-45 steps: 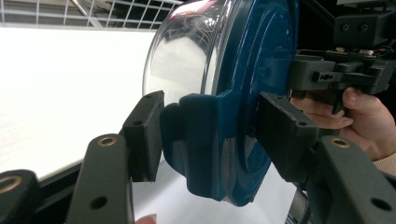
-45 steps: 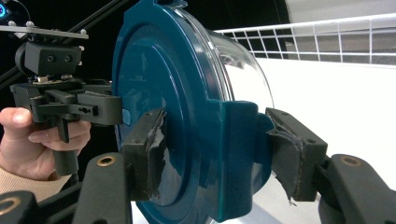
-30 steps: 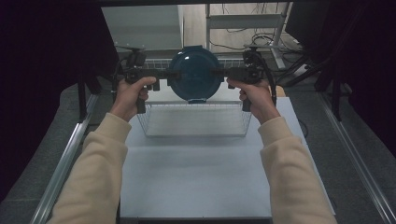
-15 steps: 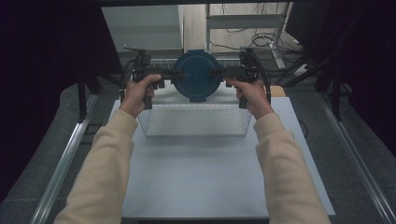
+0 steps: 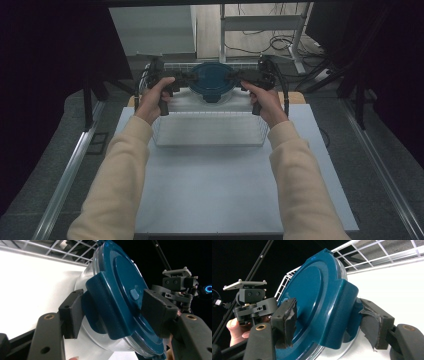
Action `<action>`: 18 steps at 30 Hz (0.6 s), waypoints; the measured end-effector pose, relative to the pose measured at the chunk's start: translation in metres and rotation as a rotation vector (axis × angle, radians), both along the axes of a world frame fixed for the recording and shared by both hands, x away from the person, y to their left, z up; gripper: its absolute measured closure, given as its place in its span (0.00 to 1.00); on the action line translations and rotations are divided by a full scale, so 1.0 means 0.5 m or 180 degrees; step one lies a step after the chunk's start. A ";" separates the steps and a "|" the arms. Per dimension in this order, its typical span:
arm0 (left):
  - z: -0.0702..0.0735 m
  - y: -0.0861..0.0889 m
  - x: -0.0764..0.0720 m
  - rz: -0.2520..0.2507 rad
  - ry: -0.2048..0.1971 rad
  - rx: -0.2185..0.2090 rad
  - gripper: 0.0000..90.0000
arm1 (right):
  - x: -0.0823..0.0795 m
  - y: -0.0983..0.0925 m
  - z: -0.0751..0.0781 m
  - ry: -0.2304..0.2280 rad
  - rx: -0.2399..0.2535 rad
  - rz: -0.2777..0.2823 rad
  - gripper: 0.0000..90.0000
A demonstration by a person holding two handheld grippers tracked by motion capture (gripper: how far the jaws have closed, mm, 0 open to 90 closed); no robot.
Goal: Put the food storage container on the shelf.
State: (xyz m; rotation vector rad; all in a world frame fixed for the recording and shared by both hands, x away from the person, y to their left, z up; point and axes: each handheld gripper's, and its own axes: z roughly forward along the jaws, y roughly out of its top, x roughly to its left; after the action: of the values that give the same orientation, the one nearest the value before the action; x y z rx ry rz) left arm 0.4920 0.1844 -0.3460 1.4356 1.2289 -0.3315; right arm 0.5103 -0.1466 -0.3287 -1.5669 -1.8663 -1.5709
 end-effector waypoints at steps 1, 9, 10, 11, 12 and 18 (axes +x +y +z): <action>0.000 -0.001 -0.001 0.0008 -0.0005 0.0010 0.40 | -0.001 0.000 0.000 0.0003 0.0002 -0.0004 0.37; 0.014 -0.011 -0.024 0.0324 -0.0136 0.0444 0.18 | -0.031 0.007 0.028 -0.0357 -0.0340 -0.0219 0.18; 0.020 -0.009 -0.031 0.0343 -0.0192 0.0548 0.17 | -0.035 0.007 0.032 -0.0384 -0.0348 -0.0214 0.16; 0.032 -0.007 -0.045 0.0373 -0.0298 0.0700 0.17 | -0.042 0.004 0.038 -0.0414 -0.0345 -0.0202 0.16; 0.037 -0.004 -0.053 0.0388 -0.0353 0.0769 0.17 | -0.054 -0.001 0.046 -0.0466 -0.0321 -0.0196 0.15; 0.064 0.008 -0.133 0.0322 -0.0721 0.1099 0.19 | -0.124 -0.004 0.069 -0.0849 -0.0416 -0.0027 0.15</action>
State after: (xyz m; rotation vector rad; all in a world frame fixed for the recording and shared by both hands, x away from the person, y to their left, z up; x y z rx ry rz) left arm 0.4253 0.1882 -0.3141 1.6449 1.2050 0.1180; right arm 0.4482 -0.1485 -0.2941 -1.4783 -2.1420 -1.7687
